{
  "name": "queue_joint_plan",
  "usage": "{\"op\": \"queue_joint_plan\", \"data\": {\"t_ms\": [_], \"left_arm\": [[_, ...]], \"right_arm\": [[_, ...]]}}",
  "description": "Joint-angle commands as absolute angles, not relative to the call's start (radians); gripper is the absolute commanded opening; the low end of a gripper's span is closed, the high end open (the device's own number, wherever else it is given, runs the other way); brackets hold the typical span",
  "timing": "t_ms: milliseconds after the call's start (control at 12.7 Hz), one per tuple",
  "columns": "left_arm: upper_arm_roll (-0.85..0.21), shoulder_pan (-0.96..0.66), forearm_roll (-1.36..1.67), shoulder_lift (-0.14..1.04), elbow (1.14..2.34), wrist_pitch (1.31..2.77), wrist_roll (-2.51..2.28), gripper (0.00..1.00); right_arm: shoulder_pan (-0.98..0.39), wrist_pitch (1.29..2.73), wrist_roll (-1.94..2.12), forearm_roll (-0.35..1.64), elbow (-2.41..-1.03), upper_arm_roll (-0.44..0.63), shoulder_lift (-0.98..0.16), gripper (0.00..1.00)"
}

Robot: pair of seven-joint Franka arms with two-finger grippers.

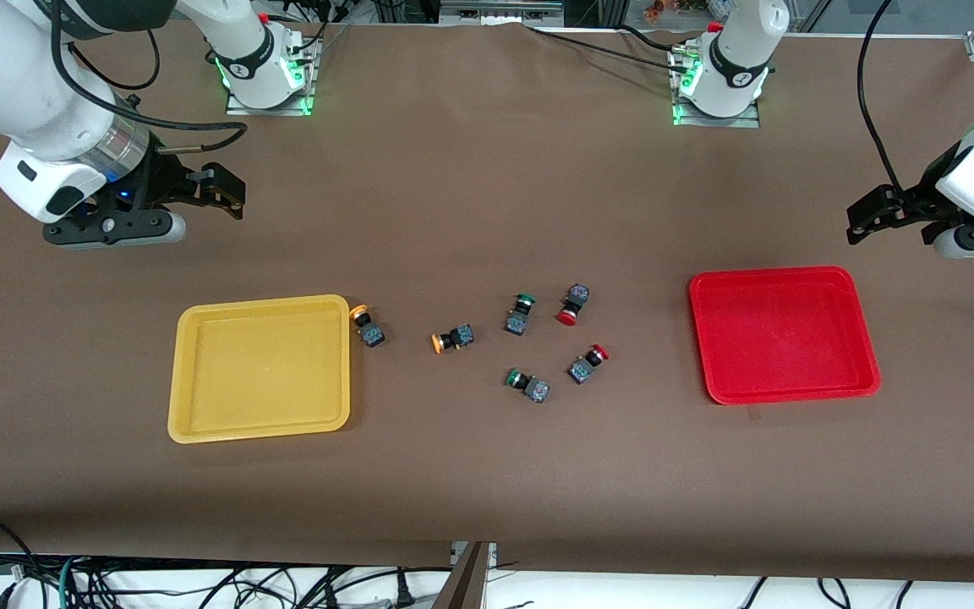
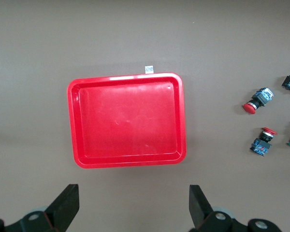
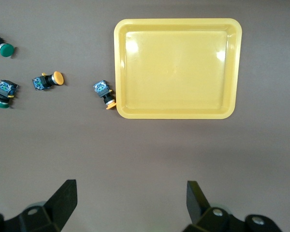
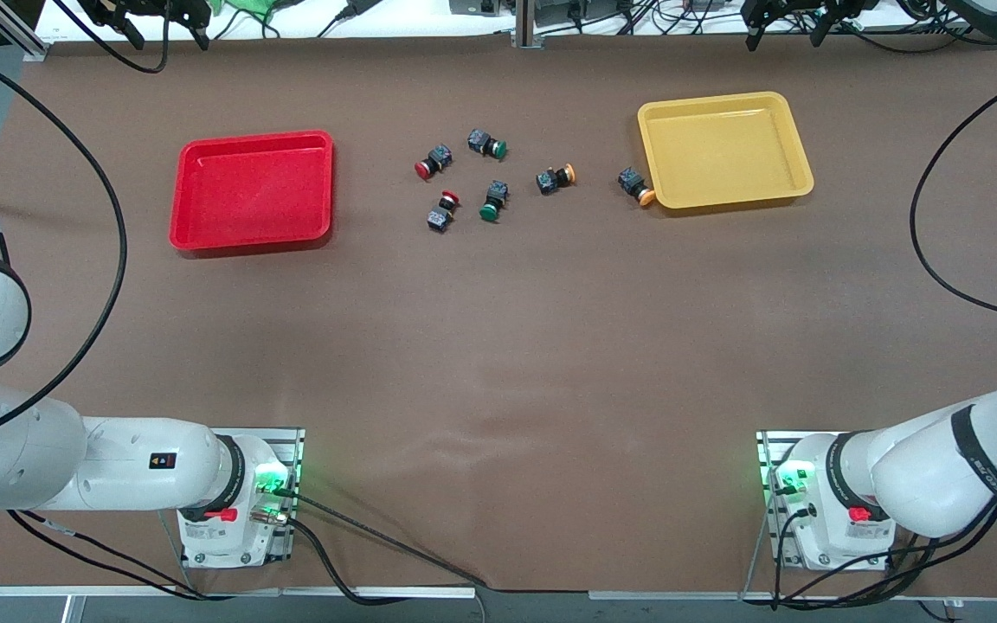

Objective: Place red and yellow buttons in trays
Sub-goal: 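Move the right gripper toward the orange-capped button beside the yellow tray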

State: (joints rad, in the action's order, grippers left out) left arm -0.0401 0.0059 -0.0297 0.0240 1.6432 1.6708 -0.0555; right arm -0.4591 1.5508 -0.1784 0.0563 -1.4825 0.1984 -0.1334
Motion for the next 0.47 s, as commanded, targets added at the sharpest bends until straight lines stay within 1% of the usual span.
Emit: {"op": "queue_joint_plan", "data": {"t_ms": [0,316,395], "left_arm": [[-0.037,0.002,-0.009,0.041,1.605,1.647,-0.051,1.00],[-0.041,-0.005,-0.009,0.041,1.603,1.647,-0.054,1.00],[-0.041,-0.003,-0.009,0.041,1.603,1.647,-0.052,1.00]], "right_arm": [[-0.459,1.551,-0.173,0.048,-1.503,0.201,-0.107,1.00],[-0.459,1.560,-0.167,0.054,-1.500,0.199,-0.118,1.00],[-0.465,1.565,-0.169,0.054,-1.500,0.198,-0.136,1.00]]}}
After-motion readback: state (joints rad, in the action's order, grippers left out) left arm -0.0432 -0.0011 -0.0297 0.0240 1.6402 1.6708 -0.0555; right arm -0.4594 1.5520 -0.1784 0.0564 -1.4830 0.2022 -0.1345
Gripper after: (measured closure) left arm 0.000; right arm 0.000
